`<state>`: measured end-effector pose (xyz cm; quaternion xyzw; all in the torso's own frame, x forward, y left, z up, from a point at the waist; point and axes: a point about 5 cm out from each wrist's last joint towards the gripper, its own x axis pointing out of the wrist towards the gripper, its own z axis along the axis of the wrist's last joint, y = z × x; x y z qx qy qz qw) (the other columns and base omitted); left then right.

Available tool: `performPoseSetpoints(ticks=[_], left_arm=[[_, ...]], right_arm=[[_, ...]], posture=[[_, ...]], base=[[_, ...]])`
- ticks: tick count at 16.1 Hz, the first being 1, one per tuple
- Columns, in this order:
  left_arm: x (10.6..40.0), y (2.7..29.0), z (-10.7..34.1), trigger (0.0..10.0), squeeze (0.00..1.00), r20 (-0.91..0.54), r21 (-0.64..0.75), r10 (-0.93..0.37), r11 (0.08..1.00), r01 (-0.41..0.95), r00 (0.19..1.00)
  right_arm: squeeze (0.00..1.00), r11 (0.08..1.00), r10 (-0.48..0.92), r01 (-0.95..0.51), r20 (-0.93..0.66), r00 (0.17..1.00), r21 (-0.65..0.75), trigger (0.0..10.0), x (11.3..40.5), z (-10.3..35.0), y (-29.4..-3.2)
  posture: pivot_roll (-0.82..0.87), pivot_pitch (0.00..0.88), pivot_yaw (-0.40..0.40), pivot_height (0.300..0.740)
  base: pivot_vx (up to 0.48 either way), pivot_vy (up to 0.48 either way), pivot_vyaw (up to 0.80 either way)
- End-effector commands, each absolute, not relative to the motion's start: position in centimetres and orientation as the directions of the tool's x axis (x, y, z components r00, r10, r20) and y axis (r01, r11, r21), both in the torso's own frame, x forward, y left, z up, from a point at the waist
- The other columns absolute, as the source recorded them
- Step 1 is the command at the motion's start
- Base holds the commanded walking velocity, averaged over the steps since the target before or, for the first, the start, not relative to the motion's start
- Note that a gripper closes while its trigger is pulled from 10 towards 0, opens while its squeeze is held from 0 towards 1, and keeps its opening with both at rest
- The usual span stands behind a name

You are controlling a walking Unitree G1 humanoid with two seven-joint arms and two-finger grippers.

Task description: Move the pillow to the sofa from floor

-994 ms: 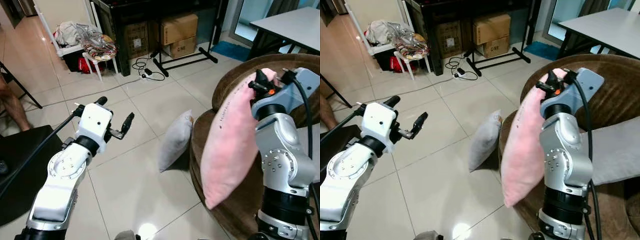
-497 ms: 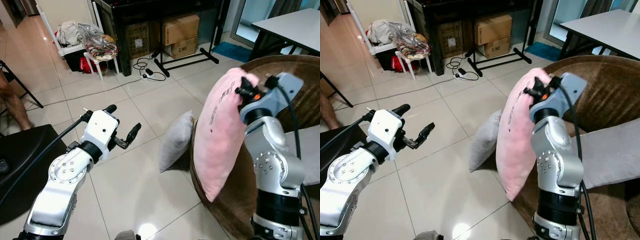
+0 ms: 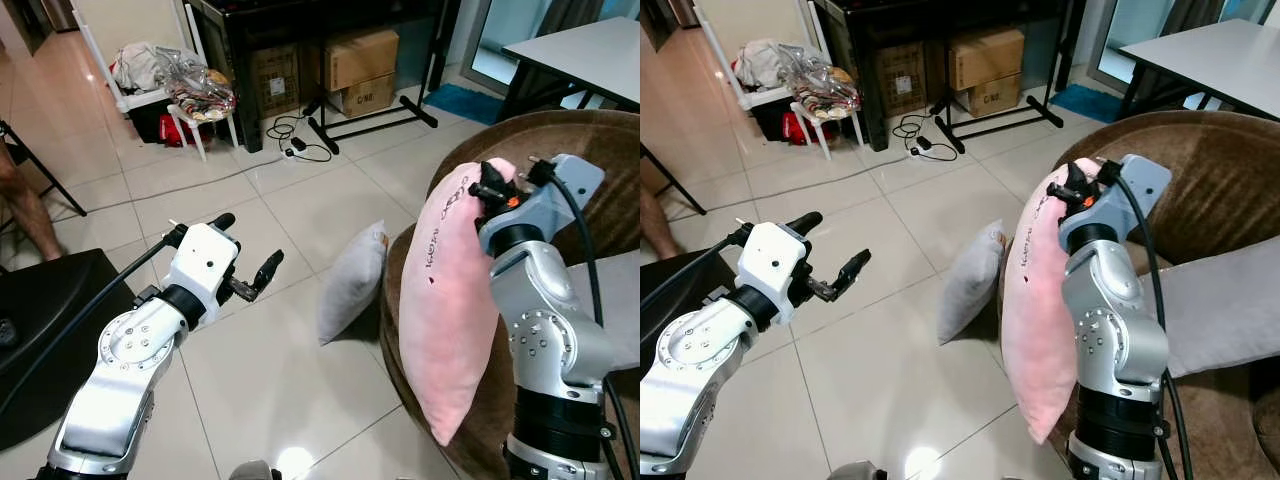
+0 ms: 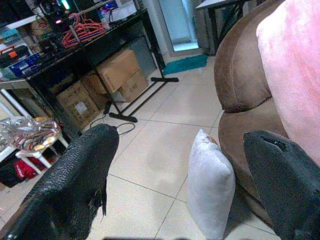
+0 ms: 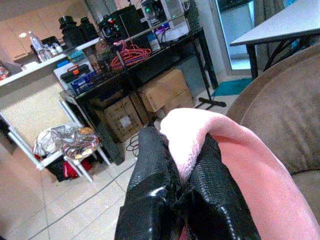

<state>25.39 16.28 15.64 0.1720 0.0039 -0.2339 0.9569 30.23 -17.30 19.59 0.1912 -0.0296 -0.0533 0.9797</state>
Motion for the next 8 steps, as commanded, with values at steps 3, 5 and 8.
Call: performPoseSetpoints(ticks=[3, 5, 8], left_arm=[[25.44, 15.95, 15.94, 10.0, 0.00, -0.084, 0.330, -0.462, 0.823, 0.462, 0.883], [25.36, 16.03, 15.88, 10.0, 0.00, -0.085, 0.330, -0.459, 0.825, 0.460, 0.884], [25.29, 16.09, 15.86, 10.0, 0.00, -0.086, 0.330, -0.454, 0.827, 0.456, 0.887]], right_arm=[[0.00, 0.923, -0.121, 0.081, 0.084, 0.989, 0.375, 10.0, 29.83, 20.63, -17.37], [0.00, 0.923, -0.117, 0.077, 0.083, 0.990, 0.377, 10.0, 29.92, 20.63, -17.27], [0.00, 0.923, -0.113, 0.074, 0.083, 0.990, 0.377, 10.0, 30.05, 20.66, -17.19]], posture=[[-0.06, 0.000, 0.055, 0.740], [-0.05, 0.000, 0.050, 0.740], [-0.05, 0.000, 0.043, 0.740]], base=[[0.000, 0.000, 0.00], [0.000, 0.000, 0.00], [0.000, 0.000, 0.00]])
